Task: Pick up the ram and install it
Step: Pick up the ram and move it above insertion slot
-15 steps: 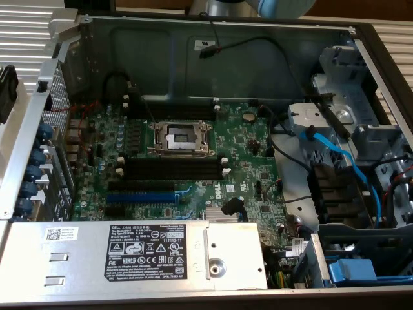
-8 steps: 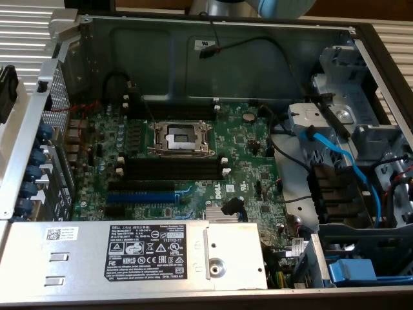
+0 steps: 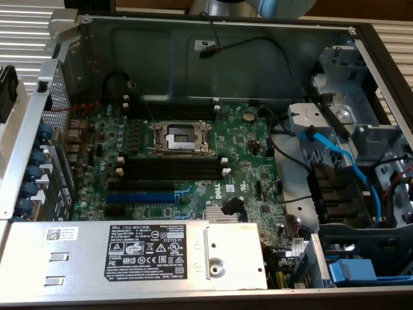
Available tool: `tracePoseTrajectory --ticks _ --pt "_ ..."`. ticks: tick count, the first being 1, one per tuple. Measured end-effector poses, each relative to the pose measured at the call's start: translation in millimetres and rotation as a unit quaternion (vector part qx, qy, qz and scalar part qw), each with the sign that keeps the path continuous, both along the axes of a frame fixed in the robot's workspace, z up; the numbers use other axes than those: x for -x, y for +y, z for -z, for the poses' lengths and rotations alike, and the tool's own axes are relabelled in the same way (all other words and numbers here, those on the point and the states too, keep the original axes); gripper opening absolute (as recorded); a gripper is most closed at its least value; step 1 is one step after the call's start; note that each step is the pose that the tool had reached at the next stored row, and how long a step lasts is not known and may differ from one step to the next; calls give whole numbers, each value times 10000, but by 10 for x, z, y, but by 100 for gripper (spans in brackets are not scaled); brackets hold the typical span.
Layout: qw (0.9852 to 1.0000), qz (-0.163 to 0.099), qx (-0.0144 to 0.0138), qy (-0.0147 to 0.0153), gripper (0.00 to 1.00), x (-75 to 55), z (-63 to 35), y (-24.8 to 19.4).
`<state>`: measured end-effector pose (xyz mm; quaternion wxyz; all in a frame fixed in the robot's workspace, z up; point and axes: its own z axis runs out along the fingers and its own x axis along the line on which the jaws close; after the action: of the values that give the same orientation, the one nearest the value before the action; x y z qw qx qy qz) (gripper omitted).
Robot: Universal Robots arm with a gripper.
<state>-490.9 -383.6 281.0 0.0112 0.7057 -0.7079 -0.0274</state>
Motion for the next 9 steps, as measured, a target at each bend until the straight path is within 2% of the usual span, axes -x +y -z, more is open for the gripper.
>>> tracePoseTrajectory --ticks 9 --pt "10000 1 -1 3 10 0 78 -69"
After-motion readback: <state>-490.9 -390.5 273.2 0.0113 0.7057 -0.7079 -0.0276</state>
